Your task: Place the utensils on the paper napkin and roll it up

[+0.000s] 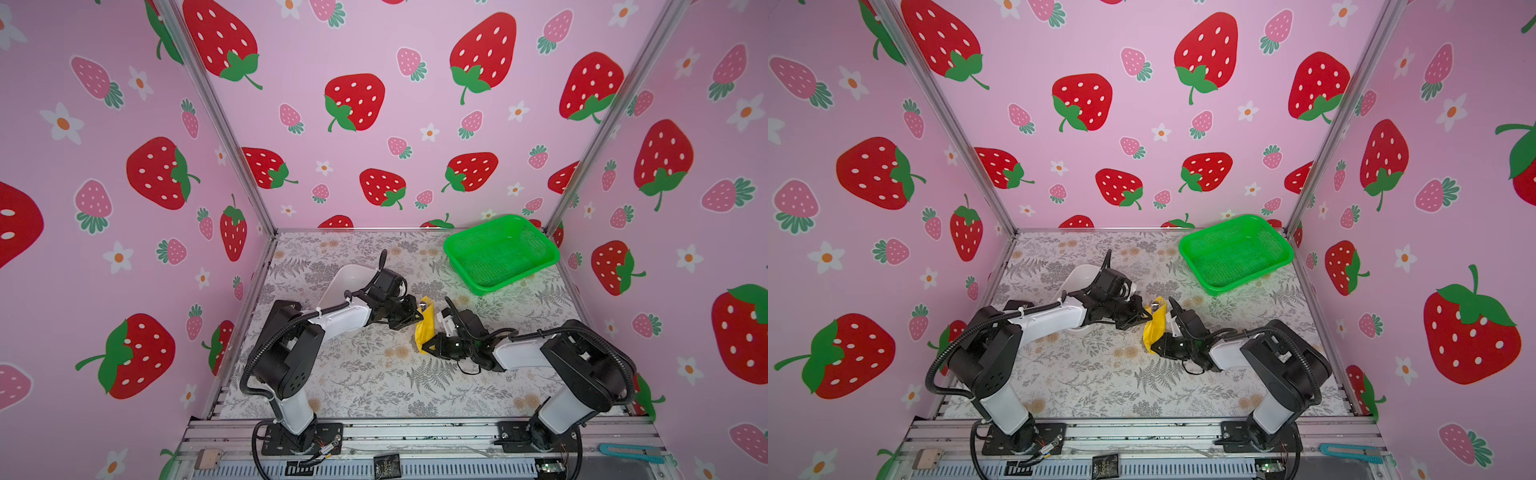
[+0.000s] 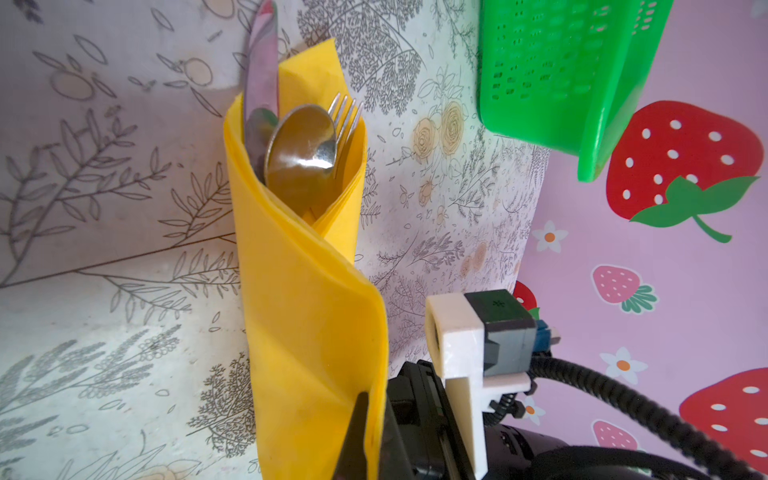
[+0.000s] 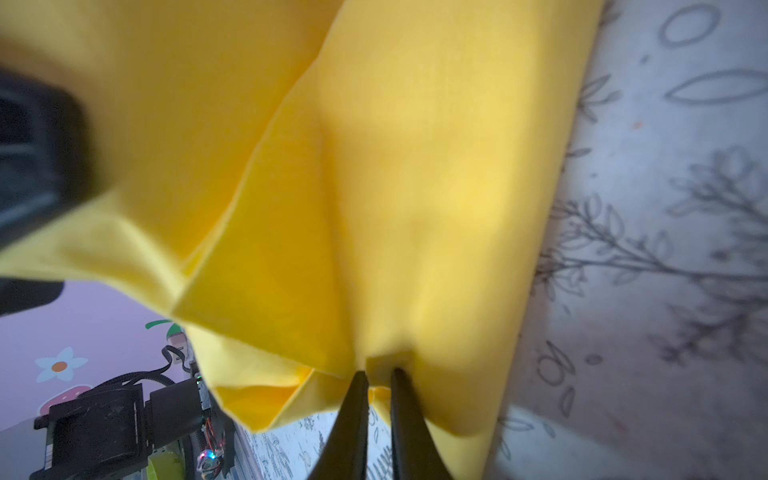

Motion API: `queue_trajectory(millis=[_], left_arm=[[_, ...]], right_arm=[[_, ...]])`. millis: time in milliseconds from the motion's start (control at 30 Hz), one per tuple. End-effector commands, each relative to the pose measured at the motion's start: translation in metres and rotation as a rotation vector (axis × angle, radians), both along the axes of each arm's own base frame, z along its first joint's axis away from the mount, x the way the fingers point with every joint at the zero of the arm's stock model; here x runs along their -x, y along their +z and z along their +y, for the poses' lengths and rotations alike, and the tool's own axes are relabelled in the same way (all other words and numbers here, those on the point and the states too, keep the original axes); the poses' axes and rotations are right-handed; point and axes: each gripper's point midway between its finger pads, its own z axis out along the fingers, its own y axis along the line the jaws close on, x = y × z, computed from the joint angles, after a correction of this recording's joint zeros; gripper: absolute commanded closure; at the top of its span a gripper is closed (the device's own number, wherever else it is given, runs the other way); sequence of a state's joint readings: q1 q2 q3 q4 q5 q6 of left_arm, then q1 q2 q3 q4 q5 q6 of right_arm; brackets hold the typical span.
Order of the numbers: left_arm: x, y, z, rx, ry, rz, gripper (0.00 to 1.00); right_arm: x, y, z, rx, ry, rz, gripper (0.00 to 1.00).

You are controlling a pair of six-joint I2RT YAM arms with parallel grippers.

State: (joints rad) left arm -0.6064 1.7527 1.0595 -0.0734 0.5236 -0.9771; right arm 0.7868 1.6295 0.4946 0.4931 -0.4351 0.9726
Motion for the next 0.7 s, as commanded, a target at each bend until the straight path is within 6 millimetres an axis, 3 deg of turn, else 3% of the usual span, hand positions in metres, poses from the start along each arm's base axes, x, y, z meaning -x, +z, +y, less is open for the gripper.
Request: queue_trajectory(millis=[0,233,467,667], left_arm=[[-0.016,0.015,-0.015,0.055,0.044,-0.016,0.95],[-0.018,0.008,-0.022,0.047,0.049,0.001,0.96],[-0.013,0.011,0.0,-0.031,0.073,-0.047,0.96],[-0.009,0.011,0.006,-0.051,0.064,-0.049,0.95]], right_arm=[[0.002,-0.012,-0.008,0.042,-0.011,0.025,0.85],[0.0,-0.007,-0.006,0.027,-0.01,0.017,0.85],[-0.006,0.009,0.002,-0.028,-0.009,-0.015,0.85],[-0.015,0.021,0.008,-0.076,-0.016,-0.04,0.85]])
